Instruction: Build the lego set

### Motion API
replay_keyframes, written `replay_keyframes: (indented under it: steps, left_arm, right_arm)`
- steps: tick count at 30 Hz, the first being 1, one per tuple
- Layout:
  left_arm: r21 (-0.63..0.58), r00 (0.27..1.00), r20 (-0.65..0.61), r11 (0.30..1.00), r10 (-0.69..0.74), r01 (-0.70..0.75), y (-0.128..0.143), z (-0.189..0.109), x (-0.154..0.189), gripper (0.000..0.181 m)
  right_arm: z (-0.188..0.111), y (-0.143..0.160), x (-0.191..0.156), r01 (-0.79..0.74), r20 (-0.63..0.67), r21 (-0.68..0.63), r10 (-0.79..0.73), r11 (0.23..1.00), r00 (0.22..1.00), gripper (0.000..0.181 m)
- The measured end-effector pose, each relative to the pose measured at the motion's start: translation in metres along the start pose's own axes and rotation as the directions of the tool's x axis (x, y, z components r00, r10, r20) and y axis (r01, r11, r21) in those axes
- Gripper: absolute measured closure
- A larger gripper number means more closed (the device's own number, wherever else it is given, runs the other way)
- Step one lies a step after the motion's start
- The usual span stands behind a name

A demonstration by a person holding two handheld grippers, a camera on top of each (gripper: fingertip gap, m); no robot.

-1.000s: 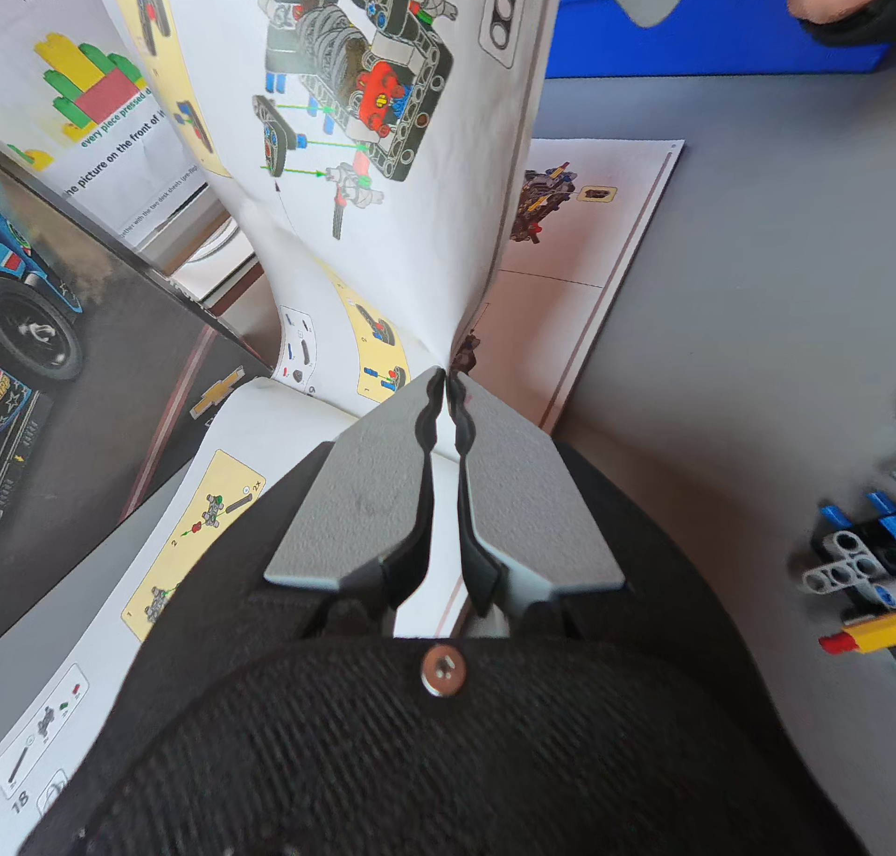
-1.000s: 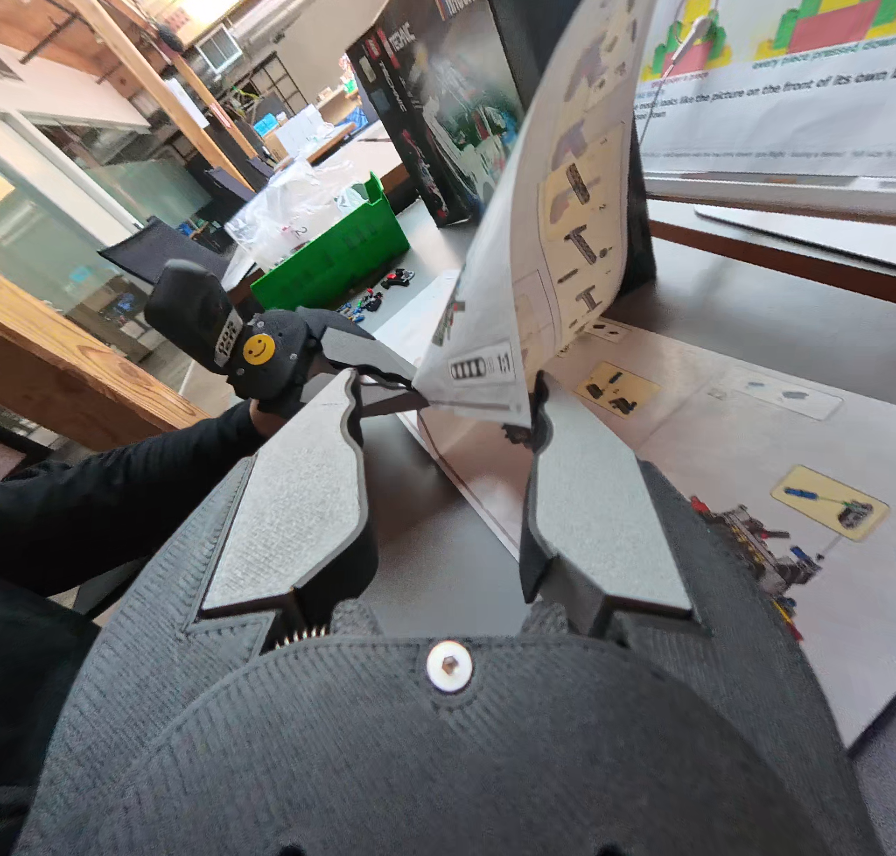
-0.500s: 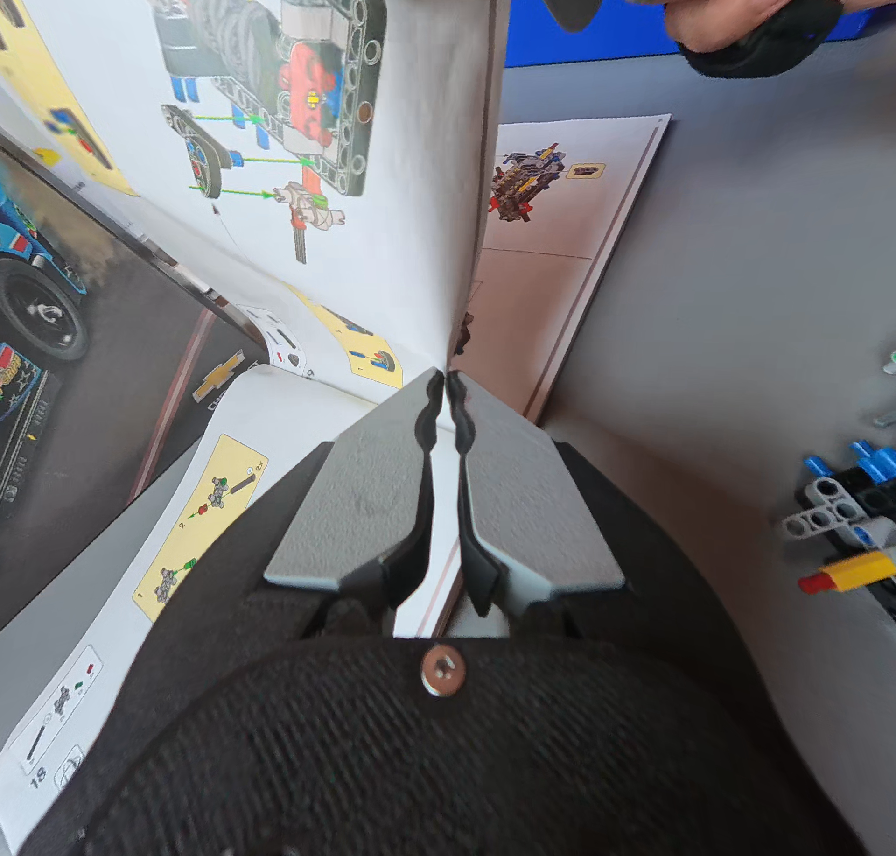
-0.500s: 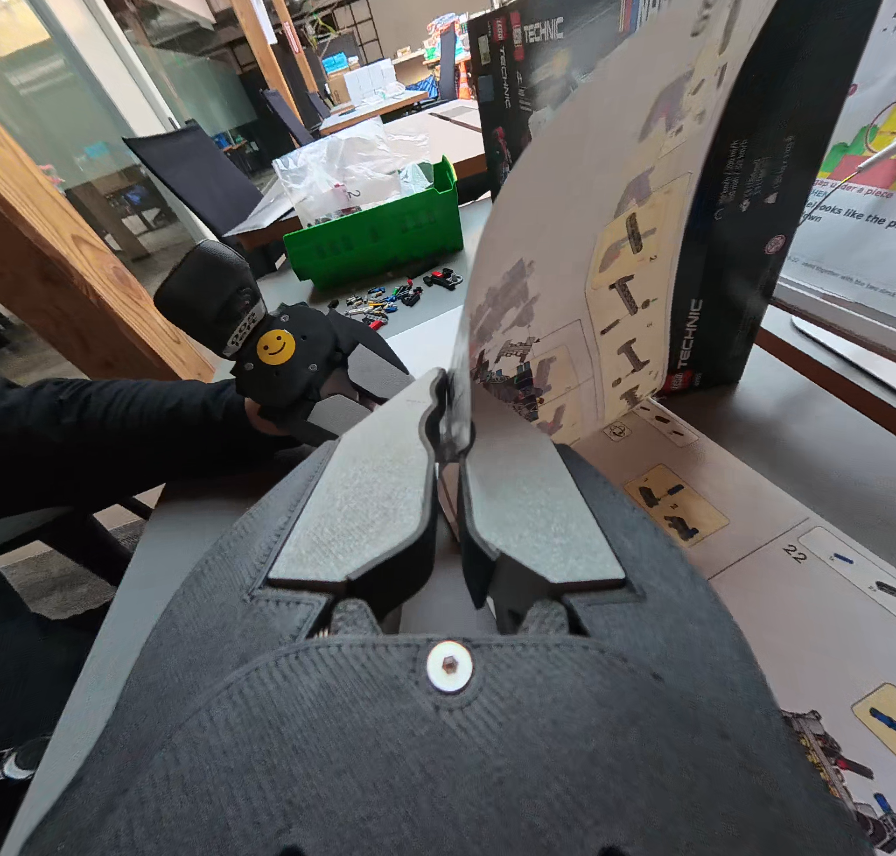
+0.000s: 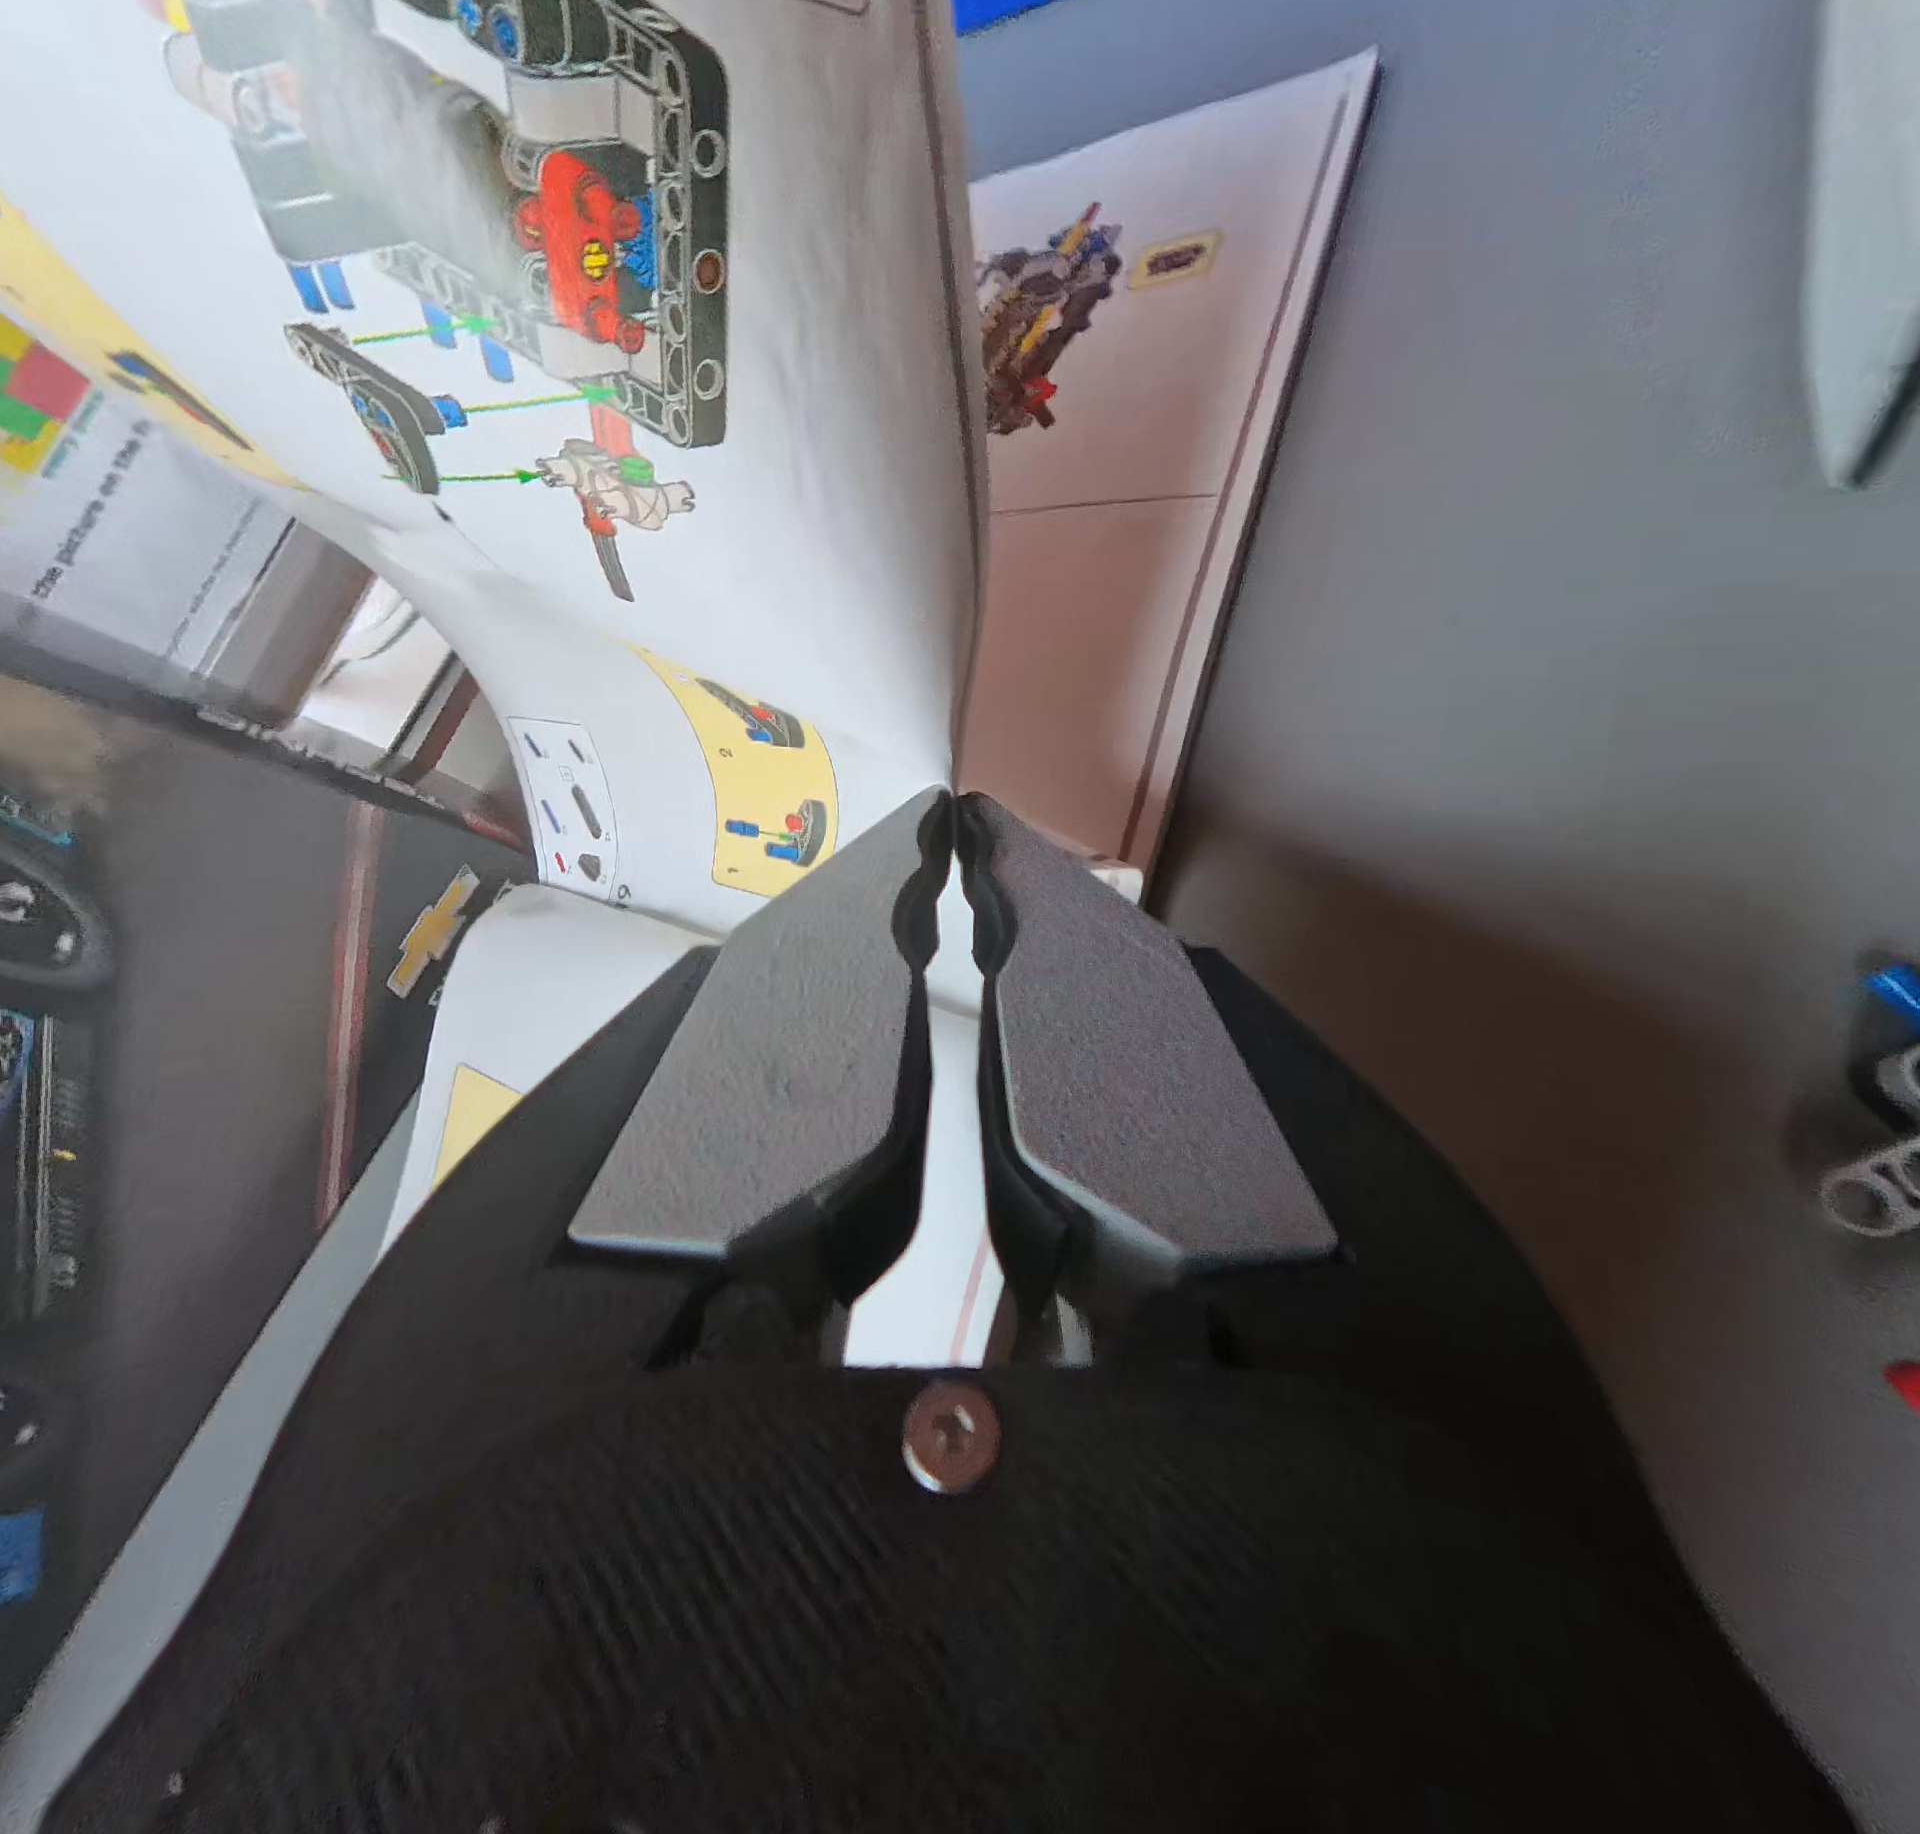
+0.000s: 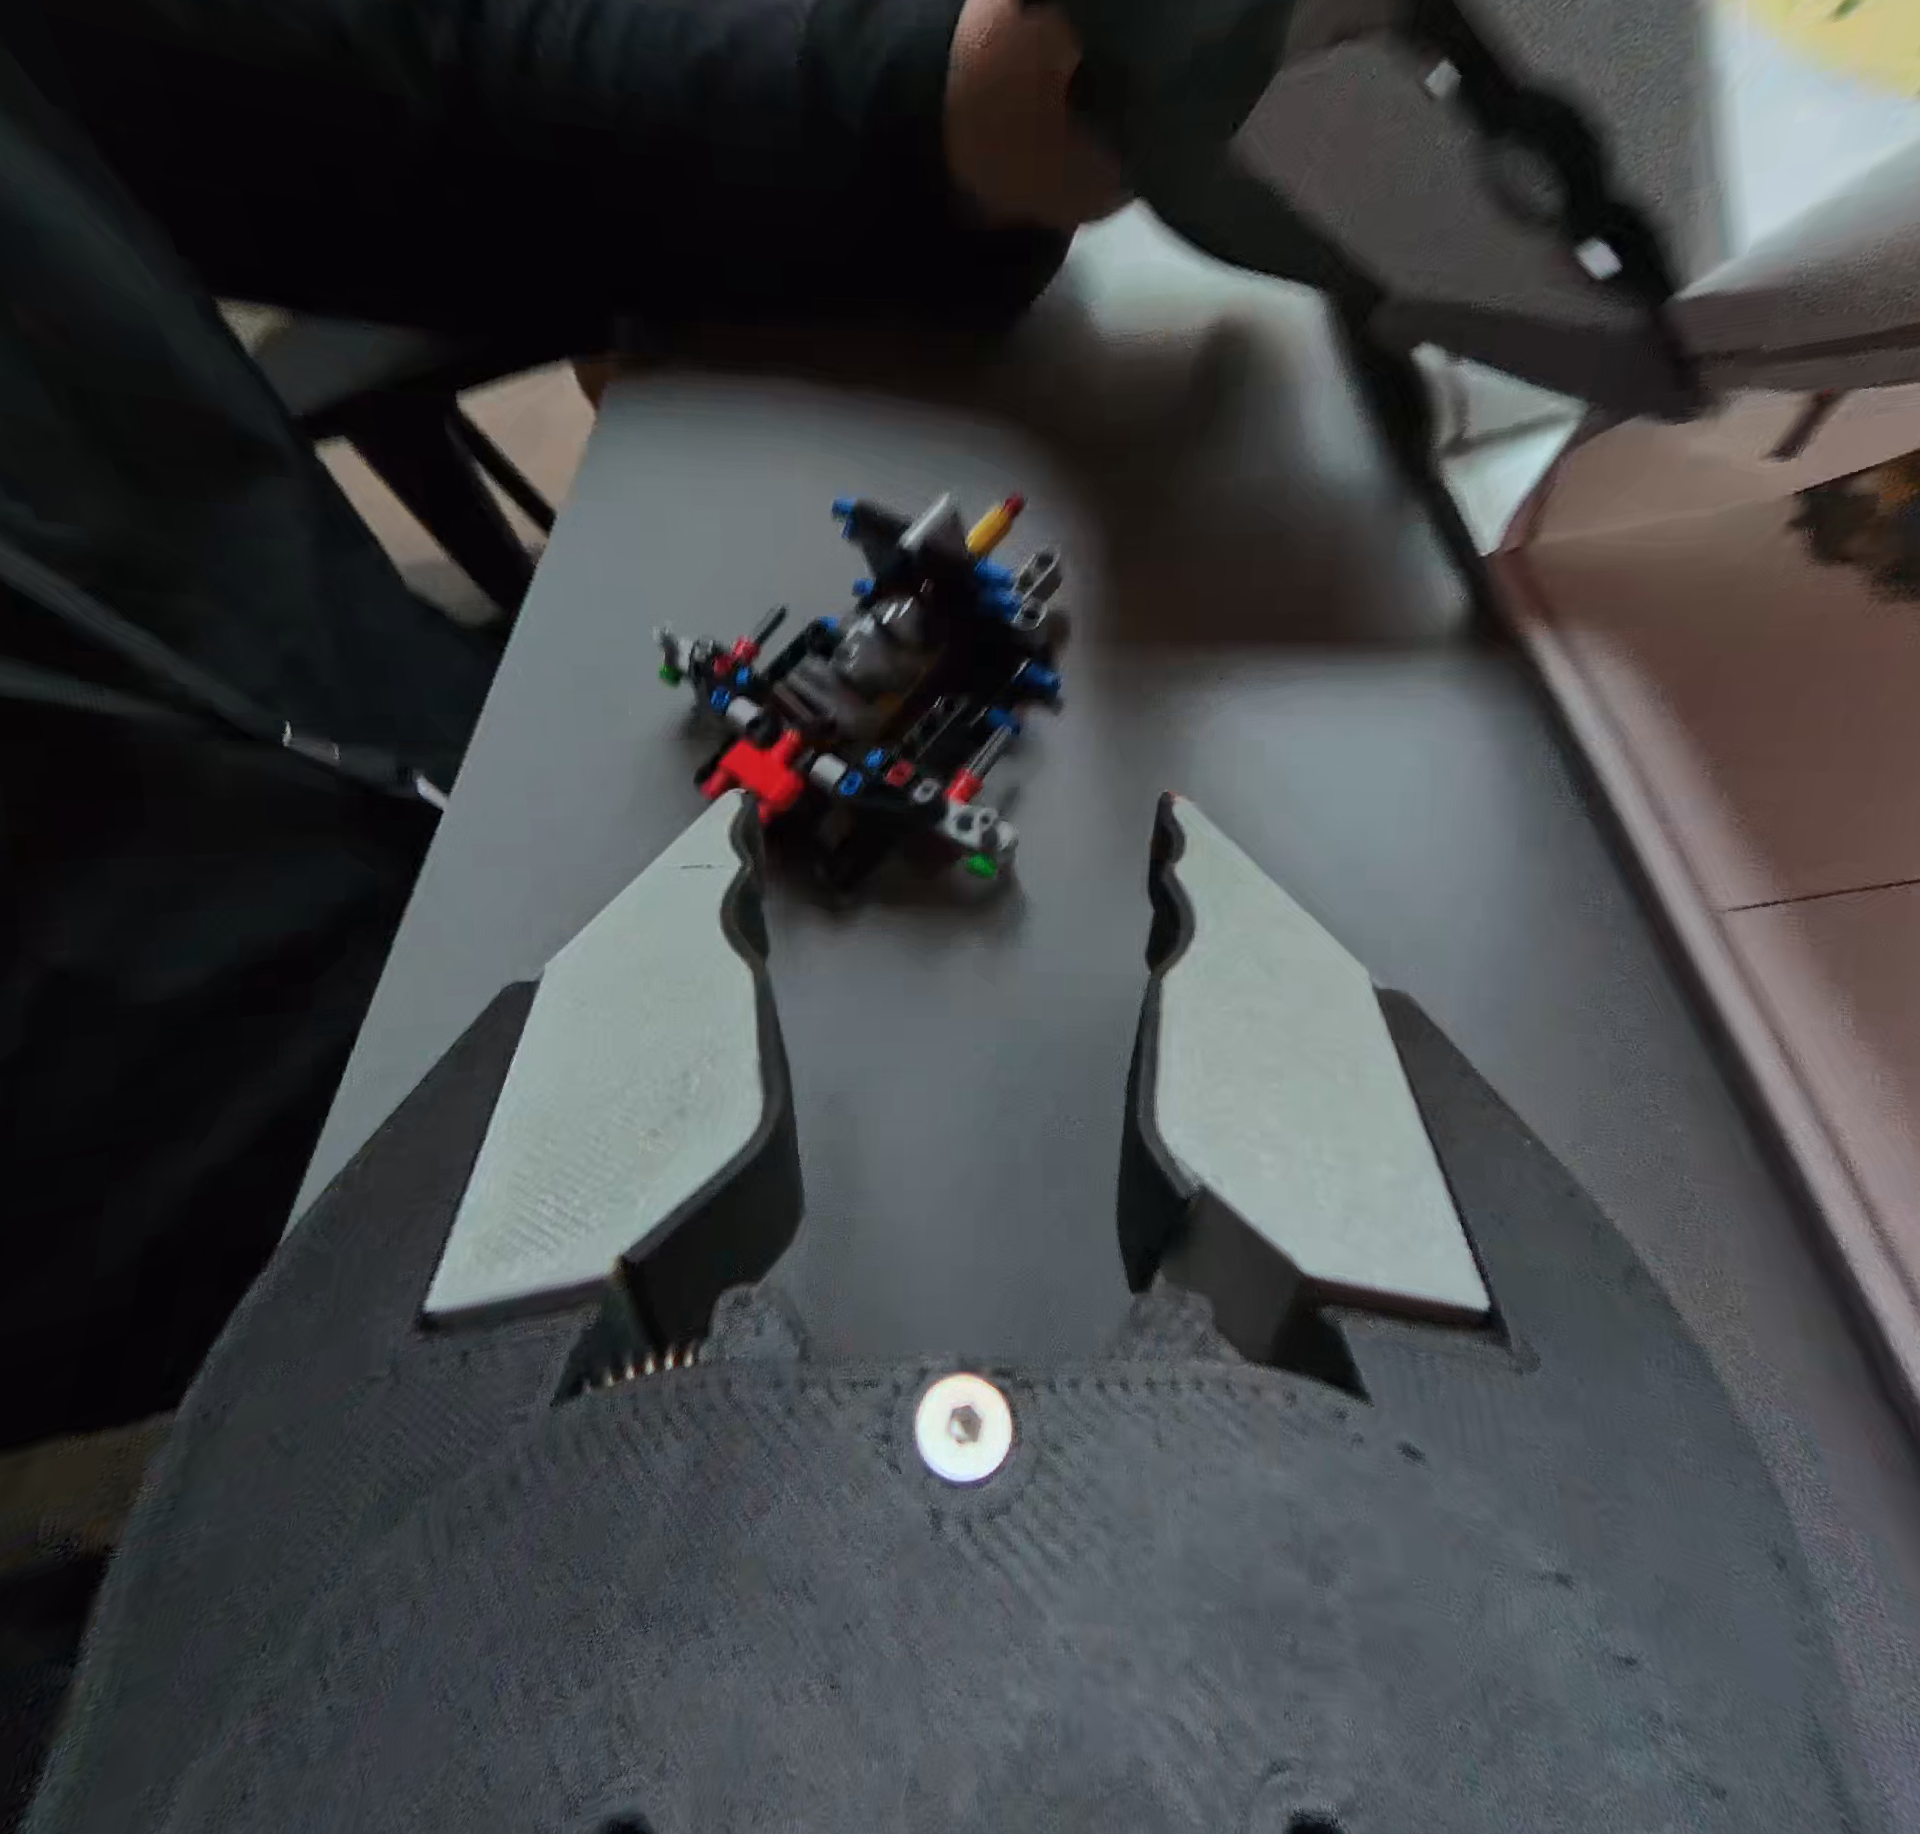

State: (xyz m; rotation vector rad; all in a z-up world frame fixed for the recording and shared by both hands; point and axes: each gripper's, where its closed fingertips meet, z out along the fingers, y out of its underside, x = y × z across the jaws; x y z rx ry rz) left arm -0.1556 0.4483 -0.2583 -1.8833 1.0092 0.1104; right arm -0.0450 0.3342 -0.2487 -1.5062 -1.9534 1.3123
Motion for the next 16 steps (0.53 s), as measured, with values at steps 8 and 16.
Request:
replay_keyframes:
  steps: [8,16]
  left_arm:
    - [-0.185,0.954,0.037,0.94,0.298,-0.286,-0.009,0.03,0.014,0.181]
    - [-0.189,0.922,0.06,0.911,0.382,-0.365,-0.009,0.036,0.017,0.181]
  right_arm:
    - [0.015,0.03,-0.012,0.063,-0.054,-0.093,-0.068,0.994,0.996,0.116]
    - [0.0,0.019,-0.003,0.075,-0.109,0.01,-0.074,0.997,0.991,0.123]
